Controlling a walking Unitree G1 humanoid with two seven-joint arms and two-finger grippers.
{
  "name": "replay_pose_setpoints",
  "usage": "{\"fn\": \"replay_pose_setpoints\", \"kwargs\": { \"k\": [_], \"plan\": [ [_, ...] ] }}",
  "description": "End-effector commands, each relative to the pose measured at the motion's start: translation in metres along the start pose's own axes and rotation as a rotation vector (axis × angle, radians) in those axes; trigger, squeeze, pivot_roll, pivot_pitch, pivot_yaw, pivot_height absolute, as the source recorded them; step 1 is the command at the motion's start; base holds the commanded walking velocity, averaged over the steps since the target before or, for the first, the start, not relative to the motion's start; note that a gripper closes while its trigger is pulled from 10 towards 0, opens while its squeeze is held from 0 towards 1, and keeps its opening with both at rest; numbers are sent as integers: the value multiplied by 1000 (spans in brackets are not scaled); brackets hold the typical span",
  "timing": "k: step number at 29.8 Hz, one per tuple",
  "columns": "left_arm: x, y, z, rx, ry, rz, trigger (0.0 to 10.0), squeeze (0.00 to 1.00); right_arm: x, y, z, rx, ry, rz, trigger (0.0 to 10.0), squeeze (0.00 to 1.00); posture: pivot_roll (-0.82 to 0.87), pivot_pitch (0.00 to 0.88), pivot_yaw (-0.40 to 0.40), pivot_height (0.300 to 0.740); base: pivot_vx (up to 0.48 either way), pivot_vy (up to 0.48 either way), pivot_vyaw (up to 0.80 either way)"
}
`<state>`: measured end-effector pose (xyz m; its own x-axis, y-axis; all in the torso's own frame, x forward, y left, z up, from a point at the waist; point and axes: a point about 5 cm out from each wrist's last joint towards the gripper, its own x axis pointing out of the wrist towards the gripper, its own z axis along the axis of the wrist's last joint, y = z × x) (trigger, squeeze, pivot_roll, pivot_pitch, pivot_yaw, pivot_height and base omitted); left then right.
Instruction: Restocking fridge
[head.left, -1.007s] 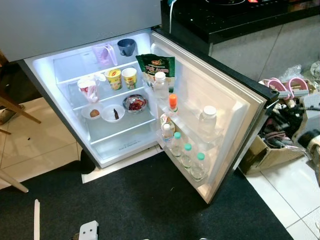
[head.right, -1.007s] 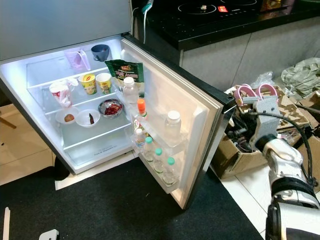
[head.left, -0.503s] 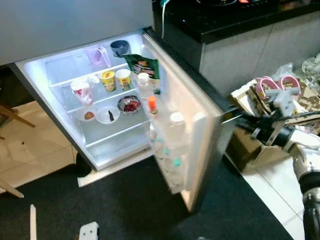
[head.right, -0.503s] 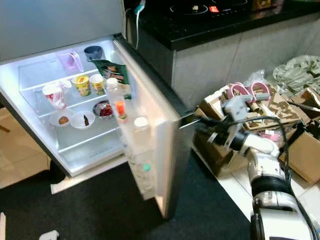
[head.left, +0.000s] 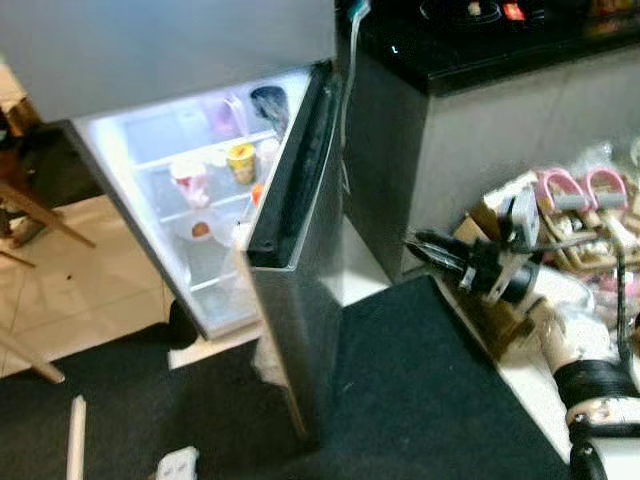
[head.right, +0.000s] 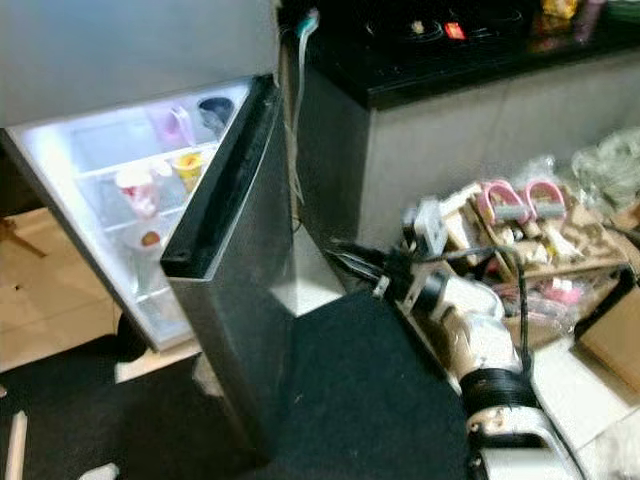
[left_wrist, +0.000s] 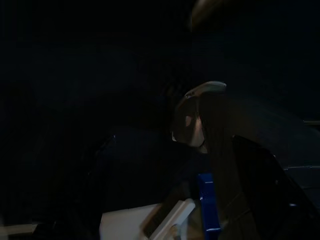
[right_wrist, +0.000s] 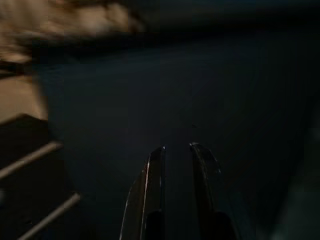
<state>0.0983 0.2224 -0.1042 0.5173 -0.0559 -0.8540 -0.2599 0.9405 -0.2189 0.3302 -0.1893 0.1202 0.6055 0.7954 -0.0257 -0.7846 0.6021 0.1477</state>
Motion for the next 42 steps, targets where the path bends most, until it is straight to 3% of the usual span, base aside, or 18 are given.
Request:
{"fn": "replay_pose_setpoints", "kwargs": {
  "k": [1,8,11,12,16,18,21,24,31,39,41,42],
  "plan": [
    [0,0,-2,-5,4,5,10000,0,-10,-7,-22,34,81,-150,10000,0,-34,14,31,740,0,0,0],
    [2,-5,-2,2,4,0,10000,0,-53,-7,-105,121,466,-572,10000,0,-28,5,26,740,0,0,425],
    [2,-6,-1,5,2,2,10000,0,-64,-4,-119,119,537,-630,10000,0,-28,5,26,740,0,0,725],
    [3,-6,1,11,-7,9,10000,0,-85,5,-144,139,650,-721,10000,0,-28,0,24,740,0,0,725],
    [3,-6,4,13,-19,15,10000,0,-101,16,-163,155,734,-761,10000,0,-30,0,26,740,0,0,725],
    [3,-7,3,23,-15,14,10000,0,-120,37,-188,197,824,-808,10000,0,-31,0,31,740,0,0,725],
    [4,-7,3,25,-14,14,10000,0,-125,43,-194,210,851,-820,10000,0,-32,0,32,740,0,0,725],
    [4,-8,4,38,-19,18,10000,0,-139,58,-209,235,931,-847,10000,0,-33,0,33,740,0,0,725],
    [6,-13,10,111,-38,33,10000,0,-161,80,-227,272,1034,-869,10000,0,-34,0,32,740,0,0,725],
    [6,-13,9,112,-42,38,10000,0,-168,85,-230,282,1049,-872,10000,0,-33,0,28,740,0,0,725],
    [6,-13,8,96,-31,35,10000,0,-166,85,-230,286,1041,-865,10000,0,-33,0,29,740,0,0,725],
    [6,-11,7,49,-20,30,10000,0,-161,82,-227,277,1021,-856,10000,0,-33,0,27,740,0,0,725]
  ]
}}
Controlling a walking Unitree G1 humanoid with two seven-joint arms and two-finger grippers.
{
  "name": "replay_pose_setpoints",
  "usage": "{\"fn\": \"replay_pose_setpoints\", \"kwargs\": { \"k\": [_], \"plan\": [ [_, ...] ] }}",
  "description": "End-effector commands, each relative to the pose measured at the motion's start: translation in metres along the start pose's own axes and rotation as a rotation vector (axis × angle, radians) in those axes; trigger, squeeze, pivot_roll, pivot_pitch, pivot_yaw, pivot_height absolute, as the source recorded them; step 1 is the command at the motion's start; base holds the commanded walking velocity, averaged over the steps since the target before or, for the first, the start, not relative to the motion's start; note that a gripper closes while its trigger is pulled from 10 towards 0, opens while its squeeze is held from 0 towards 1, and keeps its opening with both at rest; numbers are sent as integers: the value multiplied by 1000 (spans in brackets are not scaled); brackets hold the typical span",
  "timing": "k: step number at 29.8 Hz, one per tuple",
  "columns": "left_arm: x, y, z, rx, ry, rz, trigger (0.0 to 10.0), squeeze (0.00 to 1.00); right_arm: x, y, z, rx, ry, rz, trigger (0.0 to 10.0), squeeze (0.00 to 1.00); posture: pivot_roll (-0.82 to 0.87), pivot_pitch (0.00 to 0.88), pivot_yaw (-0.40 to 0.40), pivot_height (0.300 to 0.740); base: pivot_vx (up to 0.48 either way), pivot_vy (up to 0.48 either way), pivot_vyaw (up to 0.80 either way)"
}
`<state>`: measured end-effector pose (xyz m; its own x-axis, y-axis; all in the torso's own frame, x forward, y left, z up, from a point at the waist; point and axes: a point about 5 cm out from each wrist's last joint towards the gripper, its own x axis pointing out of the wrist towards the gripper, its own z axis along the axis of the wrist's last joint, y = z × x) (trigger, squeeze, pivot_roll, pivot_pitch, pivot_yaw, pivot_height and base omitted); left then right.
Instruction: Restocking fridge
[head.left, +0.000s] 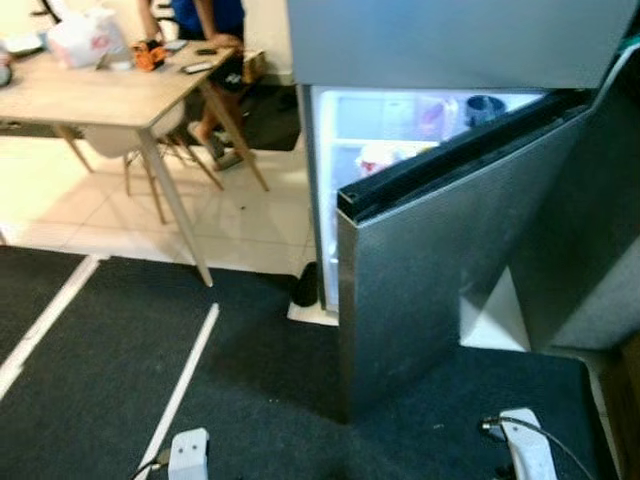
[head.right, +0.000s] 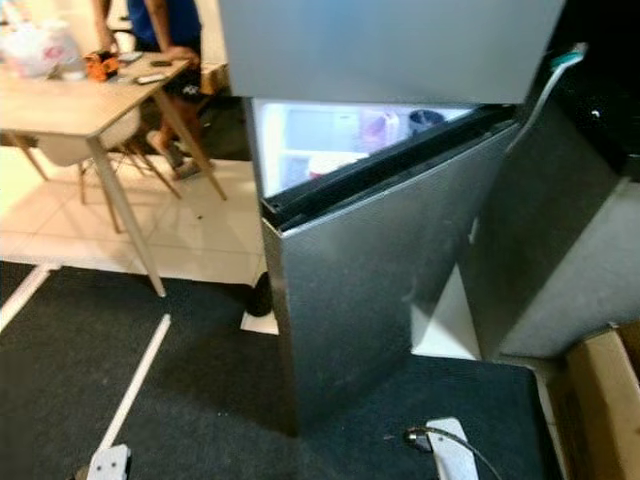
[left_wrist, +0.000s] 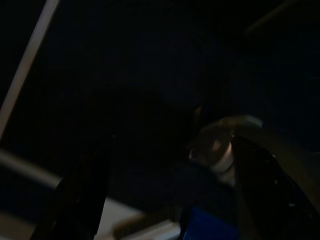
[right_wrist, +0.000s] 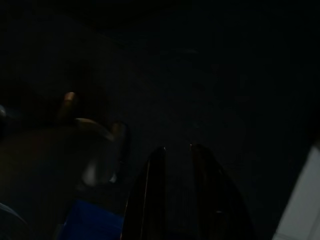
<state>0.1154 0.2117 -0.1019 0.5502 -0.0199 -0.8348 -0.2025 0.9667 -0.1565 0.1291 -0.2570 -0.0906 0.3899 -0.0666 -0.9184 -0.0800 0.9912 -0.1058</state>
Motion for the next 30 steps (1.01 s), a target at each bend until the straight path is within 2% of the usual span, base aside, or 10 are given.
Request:
{"fn": "replay_pose_setpoints", "kwargs": {
  "k": [1,4,13,18,21,24,30],
  "plan": [
    [-2,4,-5,-48,29,1,10000,0,2,4,15,2,-55,17,10000,0,-35,0,28,740,0,0,725],
    [-2,4,-4,-37,25,-2,10000,0,2,5,22,3,-74,17,10000,0,-33,0,29,740,0,0,725],
    [0,3,1,-44,13,-2,10000,0,3,8,22,-45,-64,22,10000,0,-27,0,20,740,0,0,725],
    [0,1,0,-60,25,-15,10000,0,3,8,22,-23,-76,18,10000,0,-27,0,21,740,0,0,713],
    [0,1,0,-59,29,-20,10000,0,3,8,23,29,-86,2,10000,0,-28,0,23,740,0,0,0],
    [0,1,-1,-56,29,-22,10000,0,3,8,23,36,-84,0,10000,0,-28,0,26,740,0,0,0],
    [-1,4,-3,-55,36,-21,10000,0,4,10,22,50,-86,7,10000,0,-30,0,28,740,337,0,0]
  ]
}}
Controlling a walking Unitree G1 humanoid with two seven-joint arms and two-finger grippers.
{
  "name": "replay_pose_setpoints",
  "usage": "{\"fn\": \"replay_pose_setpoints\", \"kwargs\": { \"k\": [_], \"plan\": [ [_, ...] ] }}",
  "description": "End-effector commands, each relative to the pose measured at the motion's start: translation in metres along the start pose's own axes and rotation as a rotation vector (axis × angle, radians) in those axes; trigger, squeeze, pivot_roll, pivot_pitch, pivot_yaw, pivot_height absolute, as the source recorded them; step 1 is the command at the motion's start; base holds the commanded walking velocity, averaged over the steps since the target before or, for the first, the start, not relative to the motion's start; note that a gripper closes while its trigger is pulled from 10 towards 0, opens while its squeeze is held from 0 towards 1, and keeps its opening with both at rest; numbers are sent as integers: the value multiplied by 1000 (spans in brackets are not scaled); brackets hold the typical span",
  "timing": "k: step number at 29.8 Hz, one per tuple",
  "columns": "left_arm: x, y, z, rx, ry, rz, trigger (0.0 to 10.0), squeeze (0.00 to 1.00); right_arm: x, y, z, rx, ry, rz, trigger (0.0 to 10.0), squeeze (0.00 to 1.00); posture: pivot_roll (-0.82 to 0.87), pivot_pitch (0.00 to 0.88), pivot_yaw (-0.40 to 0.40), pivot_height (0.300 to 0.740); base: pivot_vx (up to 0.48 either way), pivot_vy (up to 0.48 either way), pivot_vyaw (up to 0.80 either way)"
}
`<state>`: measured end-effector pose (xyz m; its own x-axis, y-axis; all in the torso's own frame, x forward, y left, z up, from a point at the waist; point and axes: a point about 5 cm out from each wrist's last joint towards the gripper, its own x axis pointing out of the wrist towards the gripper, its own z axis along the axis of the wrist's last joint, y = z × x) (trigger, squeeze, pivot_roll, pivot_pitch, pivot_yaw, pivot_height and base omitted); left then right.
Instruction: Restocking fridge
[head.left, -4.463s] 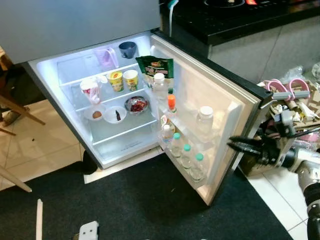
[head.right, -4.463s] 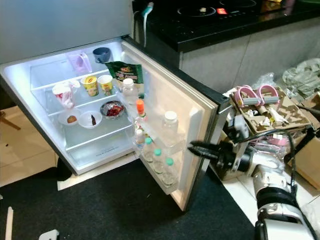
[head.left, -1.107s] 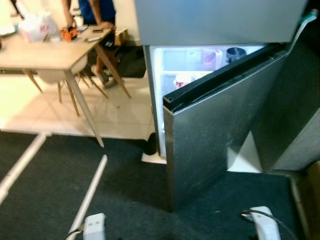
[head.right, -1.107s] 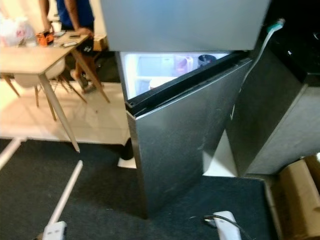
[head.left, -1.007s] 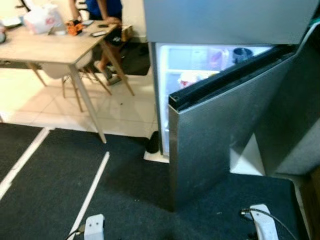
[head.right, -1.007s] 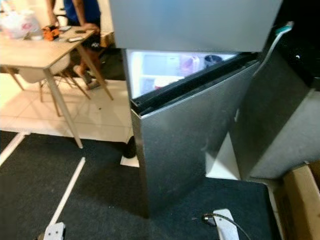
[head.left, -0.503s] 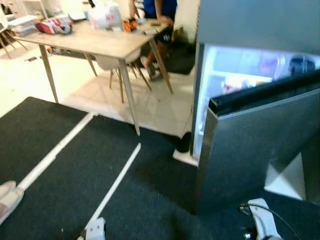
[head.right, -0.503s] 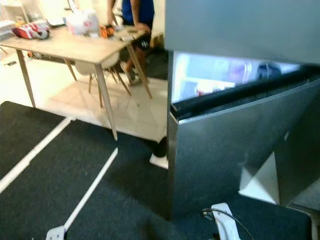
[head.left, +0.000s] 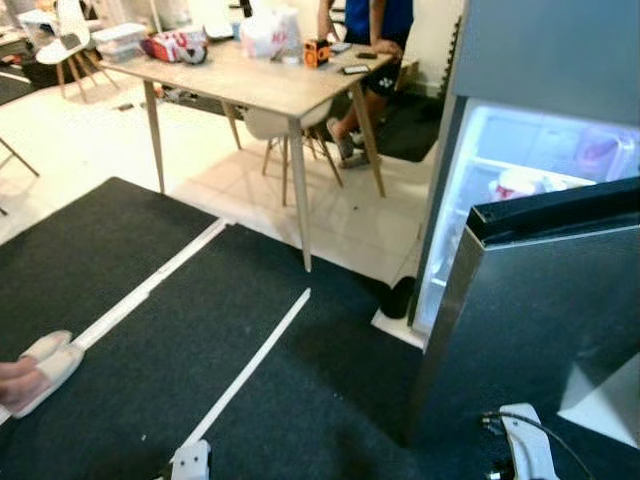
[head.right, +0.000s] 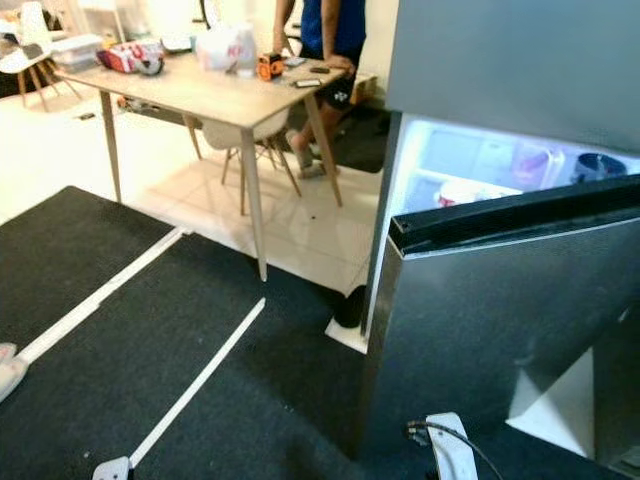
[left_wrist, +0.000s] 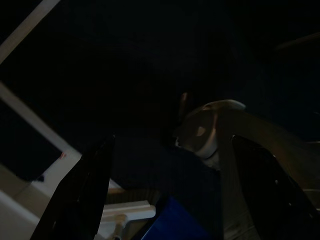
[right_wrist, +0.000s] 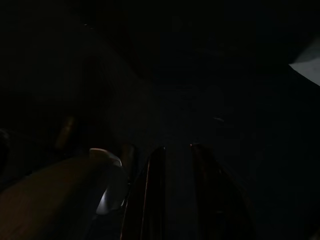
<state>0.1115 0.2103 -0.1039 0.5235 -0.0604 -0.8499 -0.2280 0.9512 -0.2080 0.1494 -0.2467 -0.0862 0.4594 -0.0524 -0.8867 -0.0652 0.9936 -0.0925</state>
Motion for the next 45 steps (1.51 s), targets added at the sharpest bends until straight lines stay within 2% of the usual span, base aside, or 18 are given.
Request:
{"fn": "replay_pose_setpoints", "kwargs": {
  "k": [1,11,16,21,23,27,29,31,32,33,34,35,38,39,41,43,45],
  "plan": [
    [-1,4,2,-4,-4,8,10000,0,0,2,0,32,-9,-1,10000,0,-30,0,28,740,352,0,0],
    [-1,4,1,-14,-7,24,10000,0,0,2,-3,46,-4,-10,10000,0,-31,0,30,740,237,0,0],
    [-1,2,-1,31,20,-12,10000,0,0,2,-3,62,-10,-6,10000,0,-33,0,31,740,0,-272,0],
    [-1,2,-2,20,17,-2,10000,0,0,3,-3,66,-13,-6,10000,0,-32,0,33,740,0,-454,0],
    [-1,3,-1,-9,10,14,10000,0,0,2,-2,68,-18,-8,10000,0,-32,0,33,740,0,0,0],
    [-1,4,-1,-6,9,21,10000,0,0,-1,3,86,-44,-26,10000,0,-32,0,33,740,0,0,0],
    [-1,4,-1,-10,7,20,10000,0,1,-2,25,167,-141,21,10000,0,-32,0,33,740,0,0,0],
    [-1,4,-1,-9,9,19,10000,0,1,5,37,171,-186,97,10000,0,-36,0,36,740,0,0,0],
    [-1,3,-1,-7,11,14,10000,0,2,12,49,155,-230,173,10000,0,-38,0,36,740,0,0,0],
    [-1,3,-1,-7,11,14,10000,0,2,12,49,155,-230,173,10000,0,-38,0,36,740,0,0,0],
    [-1,3,-1,-3,12,7,10000,0,0,22,71,124,-310,296,10000,0,-38,0,36,740,0,0,0],
    [-1,3,-1,-3,12,7,10000,0,0,22,71,124,-310,296,10000,0,-38,0,36,740,0,0,0],
    [-1,2,-1,-6,10,5,10000,0,-5,30,101,92,-413,420,10000,0,-38,0,37,740,0,0,0],
    [-1,2,-1,-6,10,5,10000,0,-5,30,101,92,-413,420,10000,0,-38,0,37,740,0,0,0],
    [-1,3,-1,-8,9,3,10000,0,-12,35,127,27,-491,520,10000,0,-38,0,38,740,0,0,0],
    [-1,2,-1,-8,9,2,10000,0,-14,37,134,-3,-511,550,10000,0,-38,0,38,740,0,0,0],
    [-1,2,-2,-9,9,1,10000,0,-20,42,150,-92,-550,616,10000,0,-36,0,36,740,0,0,0]
  ]
}}
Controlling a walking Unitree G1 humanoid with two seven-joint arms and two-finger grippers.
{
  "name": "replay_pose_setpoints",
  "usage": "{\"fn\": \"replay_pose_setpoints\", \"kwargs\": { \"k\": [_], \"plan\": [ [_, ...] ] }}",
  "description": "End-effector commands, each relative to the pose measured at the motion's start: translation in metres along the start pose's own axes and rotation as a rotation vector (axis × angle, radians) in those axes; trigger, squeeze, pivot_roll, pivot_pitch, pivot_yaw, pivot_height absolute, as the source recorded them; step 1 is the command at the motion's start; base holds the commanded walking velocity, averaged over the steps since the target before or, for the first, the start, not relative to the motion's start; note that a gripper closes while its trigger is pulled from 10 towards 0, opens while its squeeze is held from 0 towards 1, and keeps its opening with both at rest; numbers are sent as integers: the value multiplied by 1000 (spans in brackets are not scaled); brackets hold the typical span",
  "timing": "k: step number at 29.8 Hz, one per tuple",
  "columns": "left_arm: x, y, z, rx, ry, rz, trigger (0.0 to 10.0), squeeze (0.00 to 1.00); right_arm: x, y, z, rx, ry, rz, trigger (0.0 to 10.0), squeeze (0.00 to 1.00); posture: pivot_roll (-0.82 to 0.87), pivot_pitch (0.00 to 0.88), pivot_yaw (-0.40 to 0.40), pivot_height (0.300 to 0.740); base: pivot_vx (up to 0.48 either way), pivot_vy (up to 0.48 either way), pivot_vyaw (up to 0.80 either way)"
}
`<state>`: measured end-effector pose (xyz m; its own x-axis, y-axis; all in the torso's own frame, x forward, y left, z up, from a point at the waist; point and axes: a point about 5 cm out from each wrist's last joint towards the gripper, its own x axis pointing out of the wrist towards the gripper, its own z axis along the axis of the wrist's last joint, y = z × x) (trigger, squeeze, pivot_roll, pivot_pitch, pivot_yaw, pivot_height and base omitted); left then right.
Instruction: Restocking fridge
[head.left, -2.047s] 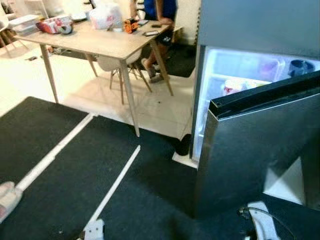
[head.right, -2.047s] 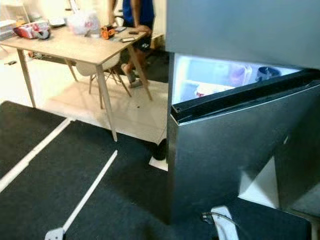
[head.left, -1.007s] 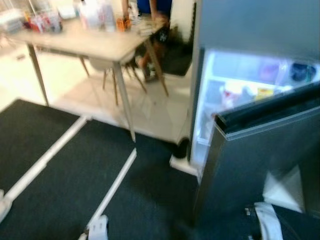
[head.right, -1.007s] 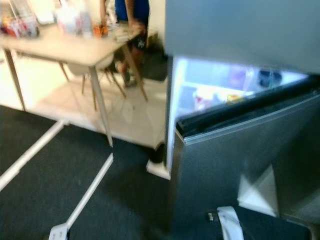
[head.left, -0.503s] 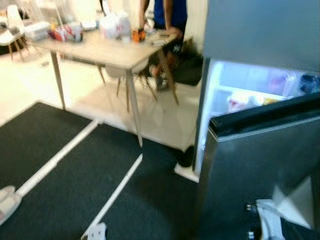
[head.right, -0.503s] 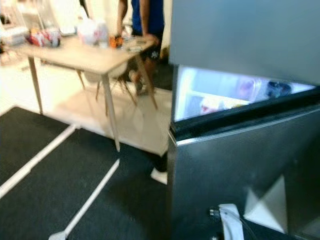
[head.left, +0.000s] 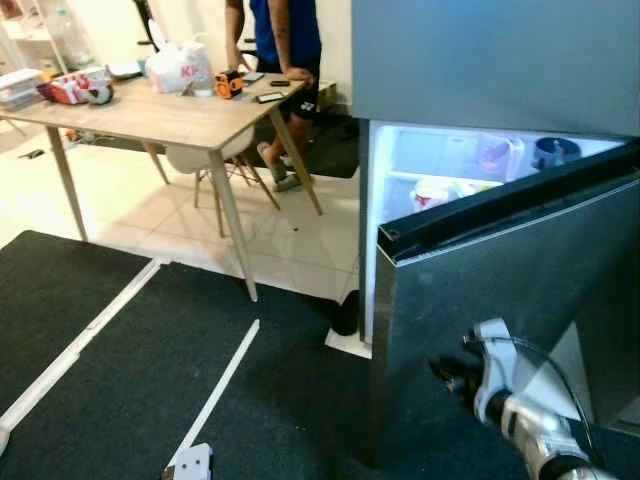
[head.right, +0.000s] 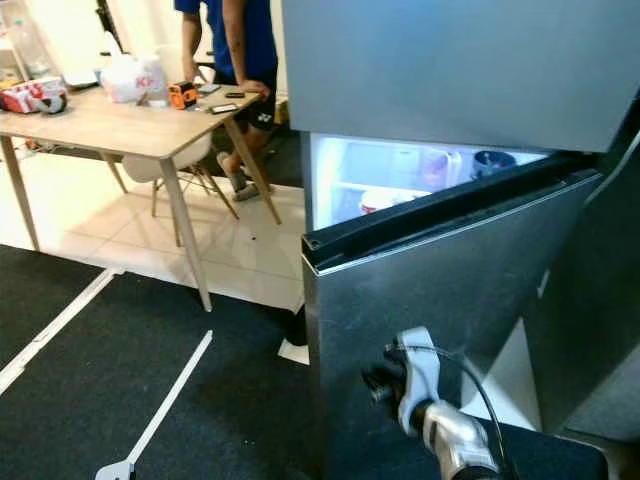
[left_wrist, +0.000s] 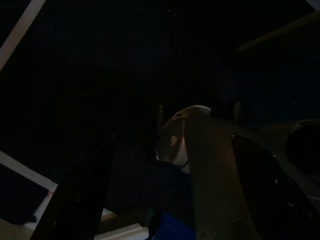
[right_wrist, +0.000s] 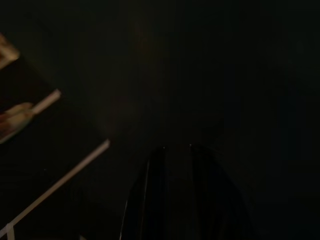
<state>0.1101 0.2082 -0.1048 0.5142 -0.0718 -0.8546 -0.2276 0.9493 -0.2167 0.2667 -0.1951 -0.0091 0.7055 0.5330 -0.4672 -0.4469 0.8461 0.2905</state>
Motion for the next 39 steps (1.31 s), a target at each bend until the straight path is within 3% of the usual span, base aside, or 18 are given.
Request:
{"fn": "replay_pose_setpoints", "kwargs": {
  "k": [1,6,11,13,14,15,17,18,22,24,27,29,32,33,34,36,37,39],
  "plan": [
    [-1,4,1,-5,-5,9,10000,0,4,5,6,-42,-8,54,10000,0,-36,0,36,740,0,0,0],
    [-2,4,-2,-6,-1,7,10000,0,16,19,43,-230,-36,249,10000,0,-32,0,34,740,0,0,0],
    [-3,5,-5,-4,3,5,10000,0,22,27,59,-301,-45,324,10000,0,-31,0,32,740,0,0,0],
    [-5,7,-10,-4,7,7,10000,0,36,43,93,-398,-110,365,10000,0,-12,21,19,740,0,0,0],
    [-6,8,-12,-7,7,10,10000,0,45,51,120,-473,-170,310,10000,0,0,30,14,740,0,0,0],
    [-6,8,-12,-7,7,10,10000,0,45,51,120,-473,-170,310,10000,0,0,30,14,740,0,0,0],
    [-8,9,-15,-13,8,13,10000,0,54,65,156,-548,-275,241,10000,0,8,37,13,740,0,0,0],
    [-8,9,-15,-13,8,13,10000,0,54,65,156,-548,-275,241,10000,0,8,37,13,740,0,0,0],
    [-10,12,-21,-17,13,14,10000,0,56,89,223,-610,-502,100,10000,0,30,47,11,740,0,0,0],
    [-11,14,-21,-19,12,19,10000,0,54,93,235,-609,-558,67,10000,0,37,48,8,740,0,0,0],
    [-11,15,-20,-24,3,24,10000,0,58,86,210,-571,-504,83,10000,0,37,43,8,740,0,0,0],
    [-11,15,-20,-24,3,24,10000,0,58,86,210,-571,-504,83,10000,0,37,43,8,740,0,0,0],
    [-11,15,-20,-19,7,23,10000,0,63,74,155,-523,-358,87,10000,0,25,34,12,740,0,0,0],
    [-11,15,-20,-19,7,23,10000,0,63,74,155,-523,-358,87,10000,0,25,34,12,740,0,0,0],
    [-10,14,-19,-14,9,20,10000,0,63,67,130,-503,-286,78,10000,0,10,28,16,740,0,0,0],
    [-9,13,-17,-5,10,16,10000,0,57,53,84,-423,-159,29,10000,0,-5,21,20,740,0,0,0],
    [-9,13,-17,-5,10,16,10000,0,57,53,84,-423,-159,29,10000,0,-5,21,20,740,0,0,0],
    [-8,11,-13,4,7,14,10000,0,46,37,42,-329,-29,-50,10000,0,-12,17,19,740,0,0,0]
  ]
}}
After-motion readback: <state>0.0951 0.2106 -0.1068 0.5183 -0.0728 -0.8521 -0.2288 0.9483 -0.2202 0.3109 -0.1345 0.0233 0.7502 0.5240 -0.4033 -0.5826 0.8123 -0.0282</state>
